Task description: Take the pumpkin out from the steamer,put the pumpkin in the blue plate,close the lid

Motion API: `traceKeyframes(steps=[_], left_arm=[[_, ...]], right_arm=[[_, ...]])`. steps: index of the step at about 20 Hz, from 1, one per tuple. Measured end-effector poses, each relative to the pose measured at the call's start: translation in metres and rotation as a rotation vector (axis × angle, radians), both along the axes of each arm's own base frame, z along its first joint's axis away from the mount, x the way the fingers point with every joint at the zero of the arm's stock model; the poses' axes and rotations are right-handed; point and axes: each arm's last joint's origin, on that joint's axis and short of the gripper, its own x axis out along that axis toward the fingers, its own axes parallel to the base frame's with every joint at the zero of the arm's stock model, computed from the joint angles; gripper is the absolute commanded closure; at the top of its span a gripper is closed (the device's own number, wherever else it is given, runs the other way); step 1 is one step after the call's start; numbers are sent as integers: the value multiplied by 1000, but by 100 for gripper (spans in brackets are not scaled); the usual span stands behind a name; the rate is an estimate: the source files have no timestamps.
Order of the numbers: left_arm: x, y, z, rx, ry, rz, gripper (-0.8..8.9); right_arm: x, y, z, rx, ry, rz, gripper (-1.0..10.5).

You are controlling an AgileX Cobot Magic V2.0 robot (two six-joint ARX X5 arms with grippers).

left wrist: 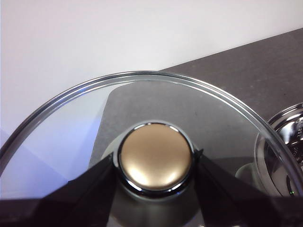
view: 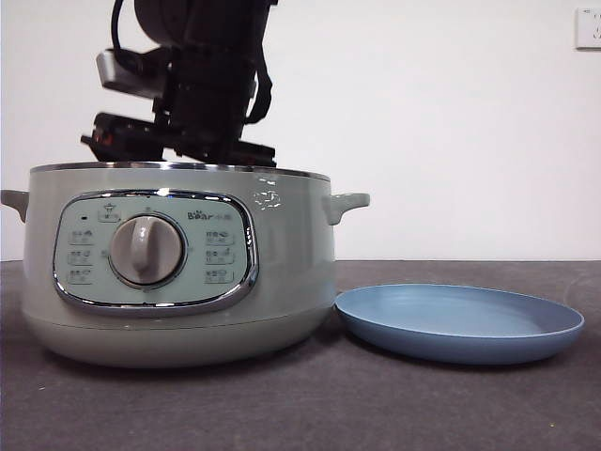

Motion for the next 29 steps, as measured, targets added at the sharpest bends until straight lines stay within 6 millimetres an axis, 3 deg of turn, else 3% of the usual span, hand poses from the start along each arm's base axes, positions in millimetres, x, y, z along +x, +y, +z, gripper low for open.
traceKeyframes(steps=[2, 4, 5, 11, 14, 17, 20, 25, 29], left_arm=[[-1, 0, -1, 8, 15, 0, 822], [-1, 0, -2, 10, 18, 0, 822], [-1, 0, -2, 10, 18, 0, 822], [-1, 0, -2, 7, 19, -6, 822], [0, 0, -1, -3, 13, -21, 822], [2, -4, 3, -54, -13, -97, 822], [3, -5, 3, -63, -20, -110, 822], [7, -8, 3, -71, -7, -138, 822], [7, -8, 3, -76, -5, -152, 822]], right_arm=[[4, -2, -5, -8, 6, -9, 422], [5, -2, -4, -8, 6, -12, 862], [5, -3, -4, -7, 6, -13, 963], [3, -4, 3, 1, 0, -12, 957], [-12, -23, 54, 59, -48, -13, 958], [-25, -61, 100, 73, -62, -49, 957], [-26, -113, 135, 74, -50, -175, 958], [-15, -178, 156, 109, -40, -435, 958], [-30, -217, 164, 89, -85, -575, 958]])
